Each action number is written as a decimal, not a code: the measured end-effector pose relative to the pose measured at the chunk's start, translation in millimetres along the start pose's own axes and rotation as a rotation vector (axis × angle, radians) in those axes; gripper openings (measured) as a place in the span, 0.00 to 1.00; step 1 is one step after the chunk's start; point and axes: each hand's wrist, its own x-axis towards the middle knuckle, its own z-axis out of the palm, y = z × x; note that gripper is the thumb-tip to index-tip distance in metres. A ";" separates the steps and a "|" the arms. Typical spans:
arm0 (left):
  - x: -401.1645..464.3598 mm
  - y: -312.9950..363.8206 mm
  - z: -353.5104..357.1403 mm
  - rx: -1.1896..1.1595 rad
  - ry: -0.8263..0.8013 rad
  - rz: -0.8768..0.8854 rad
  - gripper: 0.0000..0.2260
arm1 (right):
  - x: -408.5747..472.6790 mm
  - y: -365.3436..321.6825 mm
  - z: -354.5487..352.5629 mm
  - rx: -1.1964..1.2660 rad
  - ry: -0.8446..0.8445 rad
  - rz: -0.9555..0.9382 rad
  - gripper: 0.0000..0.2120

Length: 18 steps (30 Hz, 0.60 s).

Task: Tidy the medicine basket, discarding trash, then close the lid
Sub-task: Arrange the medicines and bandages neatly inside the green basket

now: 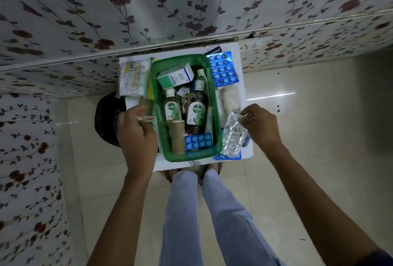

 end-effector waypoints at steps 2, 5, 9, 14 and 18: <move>12.2 -31.0 0.7 -0.005 -0.035 -0.213 0.14 | -2.0 -14.5 -20.1 0.047 0.040 -0.043 0.06; 25.1 -86.8 15.9 0.086 -0.208 -0.331 0.21 | -15.8 -52.7 -52.8 0.079 0.219 -0.193 0.05; 27.2 -99.6 30.7 0.231 -0.261 -0.362 0.33 | -28.1 -104.4 -62.2 0.235 0.291 -0.354 0.06; 26.7 -87.8 31.0 0.270 -0.239 -0.387 0.36 | -7.3 -121.2 -8.4 0.082 -0.048 -0.363 0.11; 28.2 -93.6 28.6 0.257 -0.201 -0.412 0.35 | -10.3 -111.3 15.7 -0.214 -0.017 -0.474 0.13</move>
